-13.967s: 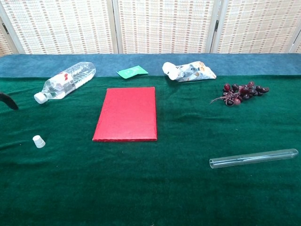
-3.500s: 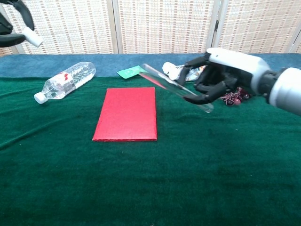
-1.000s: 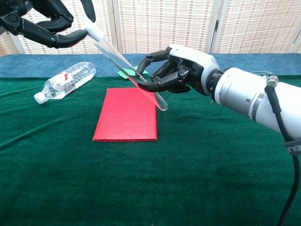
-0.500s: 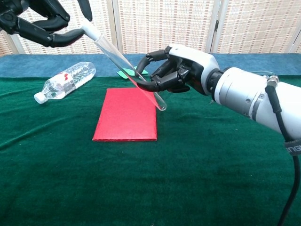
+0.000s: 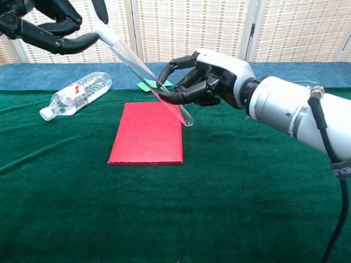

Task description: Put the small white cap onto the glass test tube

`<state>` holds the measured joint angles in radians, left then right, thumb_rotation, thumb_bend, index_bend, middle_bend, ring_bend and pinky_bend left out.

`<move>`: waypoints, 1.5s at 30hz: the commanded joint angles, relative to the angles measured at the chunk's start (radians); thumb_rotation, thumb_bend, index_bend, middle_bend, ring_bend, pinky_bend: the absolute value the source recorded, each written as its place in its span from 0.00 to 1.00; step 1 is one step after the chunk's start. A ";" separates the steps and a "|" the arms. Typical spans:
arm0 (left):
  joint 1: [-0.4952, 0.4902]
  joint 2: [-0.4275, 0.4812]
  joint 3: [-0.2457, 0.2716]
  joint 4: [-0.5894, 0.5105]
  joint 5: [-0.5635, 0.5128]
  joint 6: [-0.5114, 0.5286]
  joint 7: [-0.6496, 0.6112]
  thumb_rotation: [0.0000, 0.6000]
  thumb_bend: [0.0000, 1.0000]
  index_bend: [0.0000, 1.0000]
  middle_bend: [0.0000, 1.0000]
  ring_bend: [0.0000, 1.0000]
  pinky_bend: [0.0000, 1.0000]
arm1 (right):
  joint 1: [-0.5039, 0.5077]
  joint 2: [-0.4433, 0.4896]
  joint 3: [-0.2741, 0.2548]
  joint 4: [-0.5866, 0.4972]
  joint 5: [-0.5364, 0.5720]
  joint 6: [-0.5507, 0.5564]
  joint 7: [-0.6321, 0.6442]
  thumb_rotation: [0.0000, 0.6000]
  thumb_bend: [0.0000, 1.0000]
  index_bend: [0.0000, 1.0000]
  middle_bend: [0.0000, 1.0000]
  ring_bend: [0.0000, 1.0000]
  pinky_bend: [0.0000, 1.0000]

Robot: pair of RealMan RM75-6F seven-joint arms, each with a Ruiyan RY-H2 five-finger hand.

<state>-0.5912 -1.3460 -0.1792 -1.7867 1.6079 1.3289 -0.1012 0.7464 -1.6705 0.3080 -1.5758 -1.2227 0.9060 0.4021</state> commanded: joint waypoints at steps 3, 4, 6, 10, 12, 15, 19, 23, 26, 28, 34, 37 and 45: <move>-0.001 -0.002 0.003 0.002 0.002 -0.002 -0.001 1.00 0.50 0.60 1.00 0.89 0.81 | 0.004 -0.002 0.001 0.002 0.002 -0.005 0.002 0.99 0.79 0.81 0.96 1.00 1.00; -0.002 -0.002 0.004 0.003 0.002 -0.003 -0.002 1.00 0.50 0.60 1.00 0.89 0.81 | 0.005 -0.003 0.002 0.002 0.002 -0.006 0.003 0.99 0.79 0.81 0.96 1.00 1.00; -0.002 -0.007 0.003 0.006 0.001 -0.002 -0.003 1.00 0.50 0.60 1.00 0.89 0.81 | 0.009 -0.004 0.003 0.003 0.001 -0.009 0.002 0.99 0.79 0.81 0.96 1.00 1.00; -0.005 -0.013 0.003 0.009 0.002 -0.003 -0.002 1.00 0.50 0.60 1.00 0.89 0.81 | 0.013 -0.009 0.006 0.003 0.004 -0.008 -0.004 0.99 0.79 0.81 0.96 1.00 1.00; -0.007 -0.015 0.003 0.011 0.001 -0.005 -0.002 1.00 0.50 0.60 1.00 0.89 0.81 | 0.016 -0.011 0.008 0.001 0.006 -0.009 -0.006 0.99 0.79 0.81 0.96 1.00 1.00; -0.008 -0.017 0.003 0.013 -0.002 -0.007 -0.003 1.00 0.50 0.60 1.00 0.89 0.81 | 0.021 -0.016 0.010 0.002 0.009 -0.012 -0.011 0.99 0.79 0.81 0.96 1.00 1.00; -0.008 -0.016 0.005 0.014 -0.005 -0.011 -0.004 1.00 0.50 0.60 1.00 0.89 0.81 | 0.024 -0.020 0.011 0.002 0.016 -0.013 -0.019 0.99 0.79 0.81 0.96 1.00 1.00; -0.008 -0.011 0.006 0.014 -0.010 -0.015 -0.012 1.00 0.50 0.60 1.00 0.89 0.81 | 0.025 -0.019 0.010 0.004 0.022 -0.017 -0.022 0.99 0.79 0.81 0.96 1.00 1.00; -0.010 0.001 0.011 0.007 -0.015 -0.030 -0.030 1.00 0.50 0.60 1.00 0.89 0.81 | 0.025 -0.017 0.009 0.004 0.023 -0.019 -0.023 0.99 0.79 0.81 0.96 1.00 1.00; -0.011 0.007 0.014 0.005 -0.019 -0.038 -0.034 1.00 0.50 0.60 1.00 0.89 0.81 | 0.026 -0.016 0.008 0.004 0.023 -0.020 -0.025 0.99 0.79 0.81 0.96 1.00 1.00; -0.014 0.027 0.020 -0.008 -0.028 -0.060 -0.031 1.00 0.50 0.36 1.00 0.88 0.81 | 0.026 -0.012 0.006 0.008 0.028 -0.023 -0.033 0.99 0.79 0.81 0.96 1.00 1.00; -0.014 0.041 0.025 -0.018 -0.033 -0.072 -0.032 1.00 0.50 0.17 1.00 0.88 0.81 | 0.025 -0.008 0.004 0.008 0.032 -0.025 -0.037 0.99 0.79 0.81 0.96 1.00 1.00; -0.006 0.099 0.045 -0.046 -0.032 -0.094 -0.029 1.00 0.50 0.00 1.00 0.84 0.81 | 0.015 0.035 -0.019 -0.009 0.035 -0.031 -0.086 0.99 0.79 0.81 0.96 1.00 1.00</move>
<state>-0.6012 -1.2592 -0.1408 -1.8259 1.5738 1.2377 -0.1329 0.7653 -1.6458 0.2961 -1.5794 -1.1879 0.8764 0.3259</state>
